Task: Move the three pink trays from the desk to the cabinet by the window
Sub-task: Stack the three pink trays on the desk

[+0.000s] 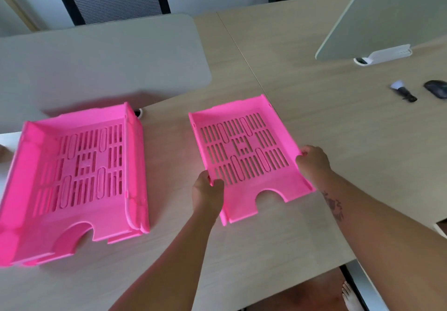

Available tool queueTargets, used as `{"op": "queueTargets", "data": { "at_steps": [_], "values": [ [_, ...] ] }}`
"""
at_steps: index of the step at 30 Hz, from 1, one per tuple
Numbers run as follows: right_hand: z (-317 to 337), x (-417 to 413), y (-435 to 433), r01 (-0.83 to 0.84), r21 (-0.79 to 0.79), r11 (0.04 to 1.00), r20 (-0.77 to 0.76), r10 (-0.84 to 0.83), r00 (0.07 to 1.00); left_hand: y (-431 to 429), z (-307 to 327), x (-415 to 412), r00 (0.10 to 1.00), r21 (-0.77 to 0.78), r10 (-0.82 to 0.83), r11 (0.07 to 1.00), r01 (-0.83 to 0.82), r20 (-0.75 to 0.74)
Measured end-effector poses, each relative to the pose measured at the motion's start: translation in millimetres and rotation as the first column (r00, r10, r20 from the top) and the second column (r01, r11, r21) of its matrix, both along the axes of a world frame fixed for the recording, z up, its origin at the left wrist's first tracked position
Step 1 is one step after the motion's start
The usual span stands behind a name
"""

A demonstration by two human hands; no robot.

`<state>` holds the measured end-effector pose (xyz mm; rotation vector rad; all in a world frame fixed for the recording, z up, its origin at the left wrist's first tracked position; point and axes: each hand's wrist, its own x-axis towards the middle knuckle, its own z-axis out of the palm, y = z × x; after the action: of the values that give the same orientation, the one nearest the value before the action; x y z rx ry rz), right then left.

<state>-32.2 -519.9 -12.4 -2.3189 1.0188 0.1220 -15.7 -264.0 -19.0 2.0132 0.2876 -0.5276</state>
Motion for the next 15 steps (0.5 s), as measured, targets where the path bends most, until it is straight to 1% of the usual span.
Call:
{"op": "queueTargets", "data": {
  "at_steps": [3, 5, 9, 15],
  "values": [
    [14.0, -4.9, 11.7, 0.024, 0.106, 0.994, 0.069, -0.032, 0.997, 18.3, 17.6, 14.3, 0.996, 0.028, -0.001, 1.0, -0.001, 0.087],
    [26.8, -3.2, 21.8, 0.007, 0.16, 0.987, 0.123, -0.027, 0.992, 37.8, 29.5, 25.2, 0.988, 0.05, -0.018, 0.999, 0.011, 0.15],
    [56.2, 7.1, 61.4, -0.062, 0.231, 0.971, 0.205, 0.014, 0.979, 85.5, 61.0, 37.1, 0.977, 0.086, -0.044, 0.996, 0.026, 0.211],
    [85.1, 34.9, 161.3, -0.178, 0.274, 0.945, 0.312, 0.088, 0.946, 189.1, 95.0, 50.0, 0.957, 0.136, 0.004, 0.99, -0.045, 0.291]
  ]
}}
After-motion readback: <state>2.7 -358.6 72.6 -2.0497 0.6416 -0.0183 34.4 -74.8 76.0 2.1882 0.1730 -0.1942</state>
